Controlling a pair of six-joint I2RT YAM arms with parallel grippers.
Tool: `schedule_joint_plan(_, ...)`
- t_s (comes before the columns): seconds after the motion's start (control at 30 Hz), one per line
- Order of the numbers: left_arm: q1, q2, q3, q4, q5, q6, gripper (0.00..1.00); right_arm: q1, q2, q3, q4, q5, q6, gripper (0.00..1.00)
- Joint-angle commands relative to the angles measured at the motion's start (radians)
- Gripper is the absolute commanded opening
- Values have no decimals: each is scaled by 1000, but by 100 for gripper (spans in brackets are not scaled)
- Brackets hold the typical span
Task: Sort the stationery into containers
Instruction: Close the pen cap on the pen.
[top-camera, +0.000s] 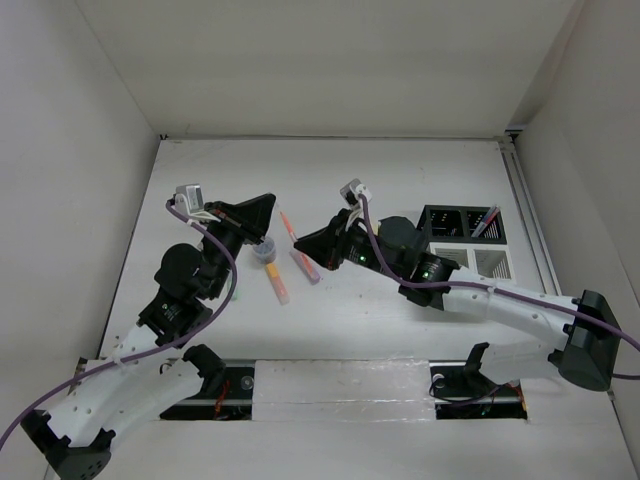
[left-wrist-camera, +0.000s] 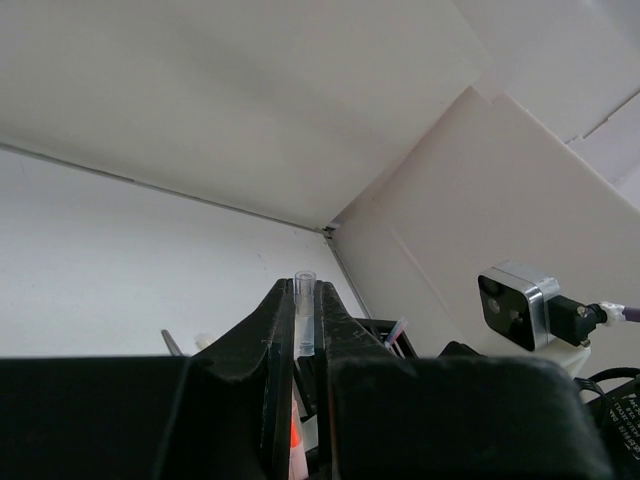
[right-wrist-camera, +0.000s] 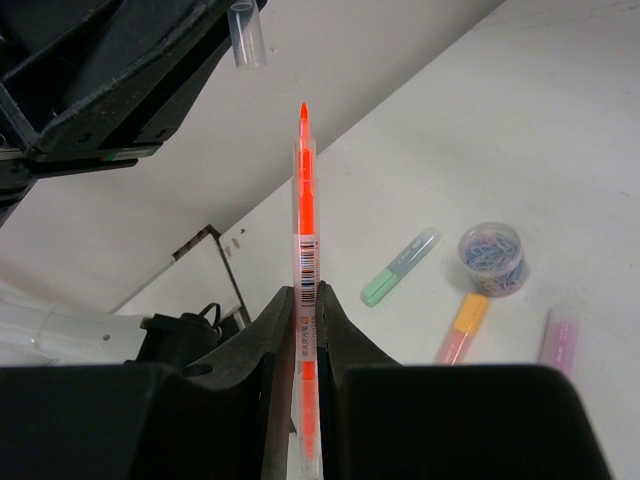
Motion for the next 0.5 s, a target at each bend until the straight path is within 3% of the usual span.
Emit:
schedule_joint_plan(0.0,-3,-12,32,32,-7,5,0,8,-11,46,22,11,-18,0)
schedule_joint_plan(0.47,-3,-3,23,32,2,5,0,8,-20,73,22,0,-28,0)
